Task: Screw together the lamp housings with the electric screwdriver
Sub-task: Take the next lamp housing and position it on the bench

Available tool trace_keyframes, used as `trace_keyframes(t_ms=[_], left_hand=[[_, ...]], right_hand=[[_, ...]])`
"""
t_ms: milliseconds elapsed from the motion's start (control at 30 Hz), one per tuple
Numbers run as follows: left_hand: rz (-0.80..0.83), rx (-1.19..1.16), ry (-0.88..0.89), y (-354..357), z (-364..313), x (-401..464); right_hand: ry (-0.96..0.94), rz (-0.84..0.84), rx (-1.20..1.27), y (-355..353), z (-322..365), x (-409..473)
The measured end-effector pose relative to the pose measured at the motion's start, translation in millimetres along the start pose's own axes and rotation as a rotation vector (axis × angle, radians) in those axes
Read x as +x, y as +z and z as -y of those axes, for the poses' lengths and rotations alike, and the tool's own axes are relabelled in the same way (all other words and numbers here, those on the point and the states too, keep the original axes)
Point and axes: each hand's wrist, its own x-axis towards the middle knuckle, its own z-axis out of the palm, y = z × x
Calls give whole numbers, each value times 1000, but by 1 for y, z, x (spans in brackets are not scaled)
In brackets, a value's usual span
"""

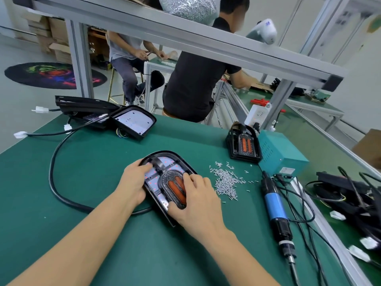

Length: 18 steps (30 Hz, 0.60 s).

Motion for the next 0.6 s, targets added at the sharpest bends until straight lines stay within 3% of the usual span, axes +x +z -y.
trace_keyframes(t_ms=[67, 167, 233, 367, 467, 600], left_hand=[[-42, 124, 28, -4, 2, 0], [-141, 807, 288, -17, 3, 1], [-142, 1108, 391, -21, 2, -2], [-165, 1296, 386, -18, 2, -9], [-212, 1314, 385, -15, 6, -14], [-273, 1256, 378, -7, 9, -21]], right_hand=[[-28, 15, 20, 0, -2, 1], [-90, 62, 66, -4, -10, 4], [-141, 49, 176, -9, -14, 3], [-94, -81, 332, -24, -38, -3], [156, -140, 276, -35, -78, -7], [551, -27, 5, -47, -135, -20]])
